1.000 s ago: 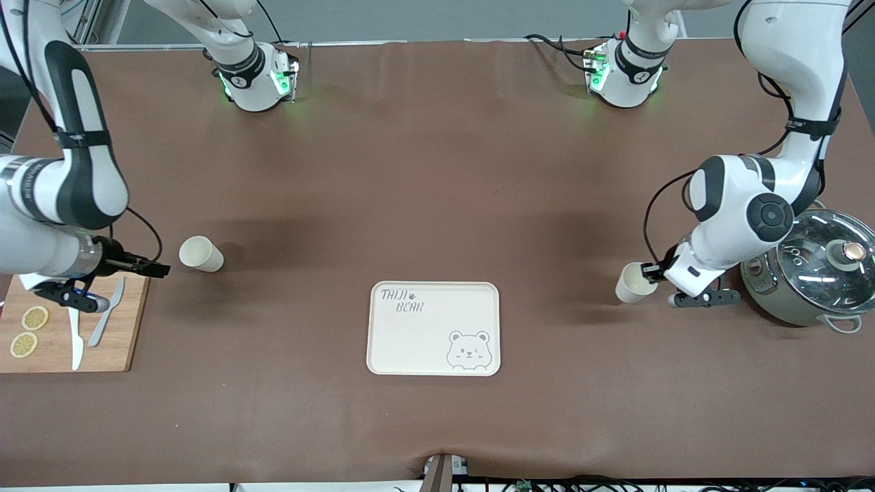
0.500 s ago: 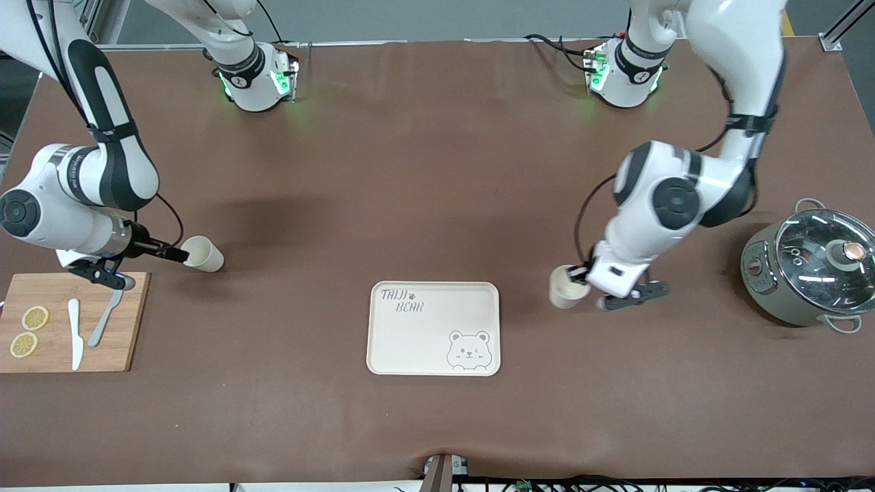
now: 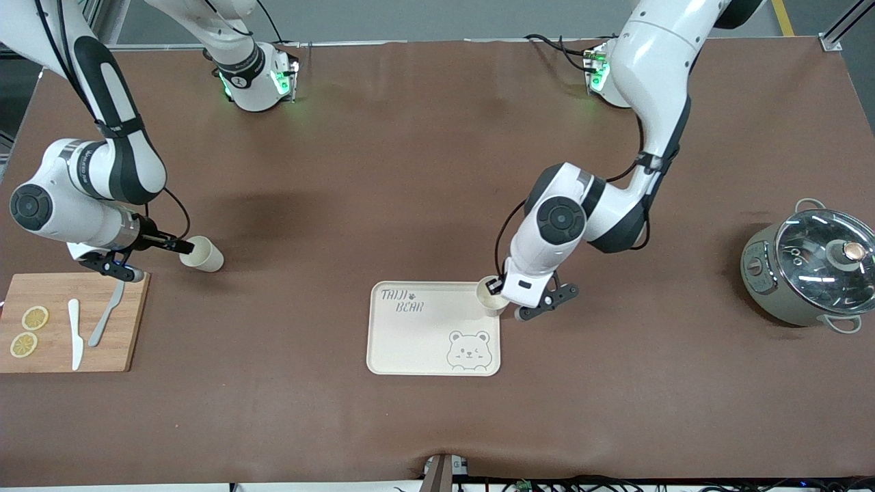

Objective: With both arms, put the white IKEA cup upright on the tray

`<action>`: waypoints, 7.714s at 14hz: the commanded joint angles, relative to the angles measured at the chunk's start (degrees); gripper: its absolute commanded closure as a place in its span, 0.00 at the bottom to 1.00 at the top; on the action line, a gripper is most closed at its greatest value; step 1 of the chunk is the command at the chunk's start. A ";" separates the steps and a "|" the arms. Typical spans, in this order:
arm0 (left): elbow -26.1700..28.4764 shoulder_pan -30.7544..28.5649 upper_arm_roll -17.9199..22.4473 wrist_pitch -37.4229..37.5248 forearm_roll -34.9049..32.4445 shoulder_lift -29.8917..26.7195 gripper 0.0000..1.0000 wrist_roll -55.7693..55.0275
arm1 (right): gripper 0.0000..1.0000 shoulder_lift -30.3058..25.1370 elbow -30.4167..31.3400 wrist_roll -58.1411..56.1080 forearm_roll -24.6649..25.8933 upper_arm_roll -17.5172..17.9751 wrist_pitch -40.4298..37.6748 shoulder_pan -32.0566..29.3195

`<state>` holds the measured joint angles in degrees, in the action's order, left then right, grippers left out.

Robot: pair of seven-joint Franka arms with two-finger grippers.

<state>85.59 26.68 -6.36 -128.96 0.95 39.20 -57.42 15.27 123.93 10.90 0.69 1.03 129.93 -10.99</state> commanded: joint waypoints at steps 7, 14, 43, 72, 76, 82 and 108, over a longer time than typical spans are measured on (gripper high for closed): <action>-6.22 1.36 0.56 0.72 2.48 5.01 0.84 -1.29 | 1.00 -1.30 6.94 0.52 -2.27 1.08 11.93 -1.06; -6.75 0.39 1.52 1.16 1.43 0.98 0.00 -0.59 | 1.00 -4.02 -0.59 6.31 -10.52 2.39 0.02 1.92; 11.24 -30.63 -0.84 37.91 -0.43 -46.38 0.00 42.74 | 1.00 21.38 -35.25 74.34 -9.49 0.73 2.44 39.02; 11.88 -34.85 -6.11 41.15 -0.51 -48.78 0.00 52.06 | 0.00 16.63 -48.39 56.00 -7.71 -1.21 -20.24 38.33; 10.92 -35.11 -6.38 41.15 -0.25 -48.69 0.00 51.97 | 0.00 16.19 -53.52 56.16 -15.59 -1.47 -25.05 32.90; 10.13 -35.11 -6.38 41.59 0.19 -48.60 0.00 52.15 | 0.00 6.01 -53.88 44.57 -16.51 -1.65 -39.55 23.13; 5.73 -35.99 -8.32 46.25 -1.13 -46.49 0.00 53.29 | 0.00 -17.03 -34.63 -17.93 -1.39 -2.09 -43.79 10.37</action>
<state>92.32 -8.98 -14.67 -84.84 0.40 -7.12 -4.73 -2.51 90.70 -6.98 -1.51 -1.28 86.68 -0.74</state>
